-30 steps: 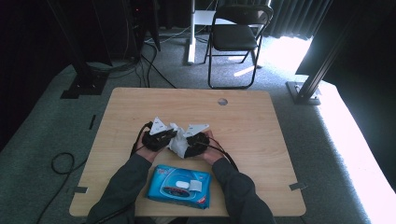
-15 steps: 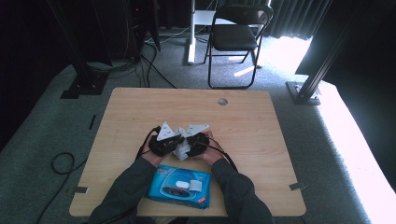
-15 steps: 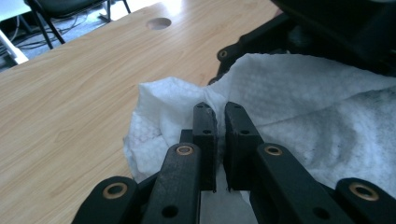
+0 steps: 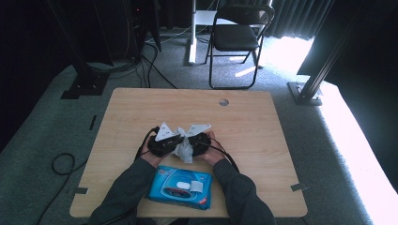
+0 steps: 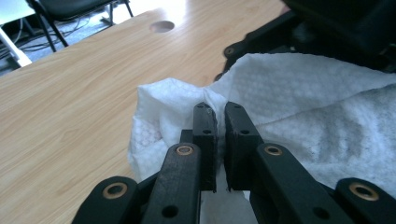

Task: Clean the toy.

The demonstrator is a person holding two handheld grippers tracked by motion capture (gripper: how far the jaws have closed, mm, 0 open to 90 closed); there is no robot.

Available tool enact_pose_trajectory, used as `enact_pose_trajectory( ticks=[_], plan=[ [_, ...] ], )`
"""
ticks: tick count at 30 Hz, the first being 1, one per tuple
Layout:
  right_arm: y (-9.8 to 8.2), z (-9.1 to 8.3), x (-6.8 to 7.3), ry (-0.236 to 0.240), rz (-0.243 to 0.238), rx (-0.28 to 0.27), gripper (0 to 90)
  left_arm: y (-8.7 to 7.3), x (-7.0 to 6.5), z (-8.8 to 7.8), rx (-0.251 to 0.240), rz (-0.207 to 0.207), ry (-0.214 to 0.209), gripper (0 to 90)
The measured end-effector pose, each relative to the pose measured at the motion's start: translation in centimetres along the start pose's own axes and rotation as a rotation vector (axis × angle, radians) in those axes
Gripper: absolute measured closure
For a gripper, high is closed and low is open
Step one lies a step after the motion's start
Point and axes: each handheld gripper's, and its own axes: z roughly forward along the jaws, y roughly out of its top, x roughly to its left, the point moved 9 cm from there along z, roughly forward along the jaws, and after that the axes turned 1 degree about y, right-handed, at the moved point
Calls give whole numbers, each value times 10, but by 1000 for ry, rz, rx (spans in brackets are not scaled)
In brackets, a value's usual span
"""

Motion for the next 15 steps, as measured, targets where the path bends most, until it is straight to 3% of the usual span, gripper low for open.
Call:
enact_pose_trajectory(
  ticks=[15],
  plan=[
    [-3, -3, -4, -8, 12, -2, 340, -10, 28, -11, -8, -68, 92, 846]
  ],
)
